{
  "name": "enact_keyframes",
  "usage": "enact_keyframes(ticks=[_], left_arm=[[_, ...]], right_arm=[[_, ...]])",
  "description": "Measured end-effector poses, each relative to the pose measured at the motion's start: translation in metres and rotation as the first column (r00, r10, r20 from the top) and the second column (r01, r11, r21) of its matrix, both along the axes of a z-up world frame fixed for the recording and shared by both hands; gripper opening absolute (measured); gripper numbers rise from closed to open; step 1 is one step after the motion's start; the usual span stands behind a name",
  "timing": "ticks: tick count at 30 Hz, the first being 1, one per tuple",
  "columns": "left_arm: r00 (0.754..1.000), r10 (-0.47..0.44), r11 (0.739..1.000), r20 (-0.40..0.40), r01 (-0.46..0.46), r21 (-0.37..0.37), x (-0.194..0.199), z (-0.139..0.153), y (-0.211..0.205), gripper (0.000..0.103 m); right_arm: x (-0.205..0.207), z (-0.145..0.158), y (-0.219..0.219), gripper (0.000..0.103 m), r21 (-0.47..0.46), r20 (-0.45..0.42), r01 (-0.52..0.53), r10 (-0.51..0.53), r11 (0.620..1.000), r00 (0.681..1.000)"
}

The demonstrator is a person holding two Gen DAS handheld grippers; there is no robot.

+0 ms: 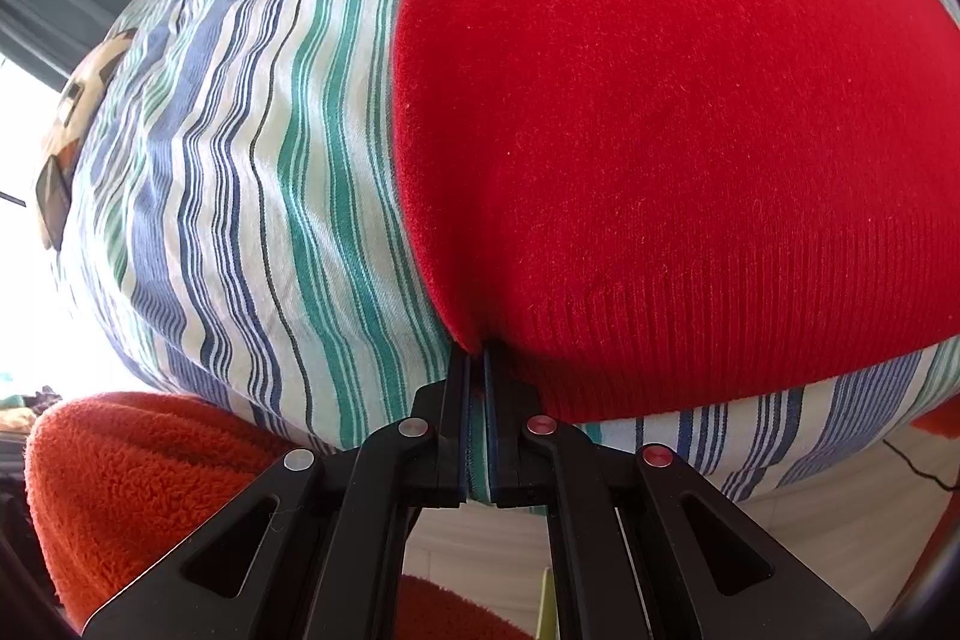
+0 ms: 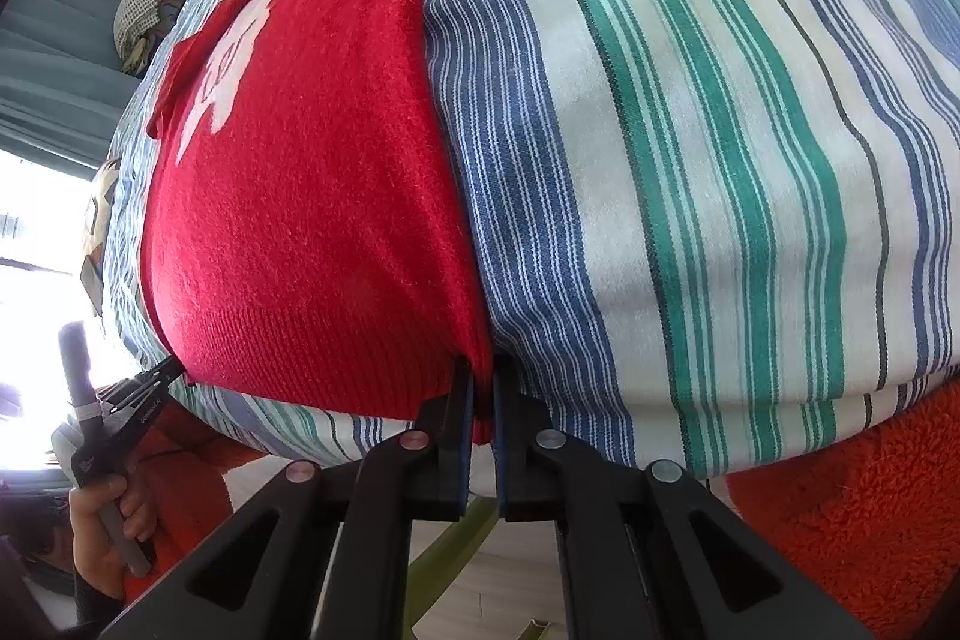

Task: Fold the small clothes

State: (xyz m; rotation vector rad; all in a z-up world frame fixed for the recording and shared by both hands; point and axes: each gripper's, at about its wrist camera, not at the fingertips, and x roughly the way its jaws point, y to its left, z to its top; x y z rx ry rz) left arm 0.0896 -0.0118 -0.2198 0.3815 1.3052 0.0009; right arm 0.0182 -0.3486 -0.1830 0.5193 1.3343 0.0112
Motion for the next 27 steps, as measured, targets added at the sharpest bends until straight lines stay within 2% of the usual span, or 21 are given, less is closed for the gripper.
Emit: enact_keyframes(ticks=[5,7,10,11,12,14,15,17,19,21,22,24,25,26,27], left_arm=[[1.000,0.009,1.000,0.000,-0.009,-0.004,0.002,0.002,0.006,0.008],[1.000,0.015,1.000,0.003,-0.015,0.002,0.002,0.003,0.010,0.014],[0.999,0.029,0.999,0.015,-0.030,0.036,0.002,0.005,0.016,0.034],[0.999,0.036,0.998,0.013,-0.037,0.046,0.002,0.006,0.018,0.046],[0.999,0.048,0.998,0.004,-0.048,0.038,0.001,0.009,0.023,0.056],[0.996,0.087,0.996,-0.027,-0.088,-0.028,-0.002,0.018,0.037,0.061],[0.993,0.111,0.991,-0.033,-0.113,-0.070,-0.004,0.025,0.045,0.061],[0.988,0.152,0.980,0.003,-0.151,-0.129,-0.010,0.045,0.060,0.061],[0.976,0.196,0.970,0.097,-0.178,-0.167,-0.014,0.068,0.074,0.065],[0.943,0.256,0.958,0.211,-0.217,-0.189,-0.013,0.088,0.087,0.079],[0.918,0.287,0.951,0.273,-0.240,-0.195,-0.012,0.095,0.094,0.080],[0.866,0.331,0.942,0.376,-0.278,-0.189,-0.009,0.101,0.102,0.081],[0.847,0.339,0.940,0.409,-0.289,-0.180,-0.008,0.100,0.104,0.081],[0.842,0.344,0.939,0.416,-0.302,-0.166,-0.006,0.097,0.104,0.081],[0.847,0.349,0.937,0.400,-0.312,-0.157,-0.003,0.092,0.105,0.081]], right_arm=[[0.000,0.000,-0.001,0.009,0.022,0.005,0.007,-0.008,1.000,1.000],[-0.001,0.000,-0.002,0.009,0.033,0.004,0.017,-0.017,0.999,1.000],[-0.002,0.000,-0.005,0.011,0.058,0.001,0.029,-0.029,0.998,1.000],[-0.002,0.001,-0.007,0.012,0.072,-0.005,0.036,-0.036,0.997,0.999],[-0.004,0.002,-0.008,0.017,0.090,-0.016,0.045,-0.044,0.995,0.999],[-0.008,0.006,-0.012,0.033,0.107,-0.056,0.056,-0.050,0.993,0.997],[-0.011,0.010,-0.013,0.043,0.086,-0.079,0.051,-0.044,0.995,0.996],[-0.015,0.026,-0.020,0.044,-0.001,-0.102,0.016,-0.016,1.000,0.995],[-0.009,0.052,-0.030,0.044,-0.126,-0.068,-0.027,0.018,0.992,0.998],[0.010,0.086,-0.034,0.045,-0.279,0.005,-0.080,0.085,0.957,0.996],[0.024,0.104,-0.032,0.045,-0.341,0.052,-0.104,0.129,0.934,0.990],[0.056,0.131,-0.021,0.047,-0.410,0.147,-0.153,0.231,0.899,0.962],[0.072,0.139,-0.011,0.052,-0.431,0.193,-0.182,0.288,0.884,0.938],[0.090,0.144,0.001,0.055,-0.453,0.233,-0.212,0.344,0.866,0.909],[0.106,0.143,0.014,0.063,-0.469,0.263,-0.245,0.399,0.848,0.878]])
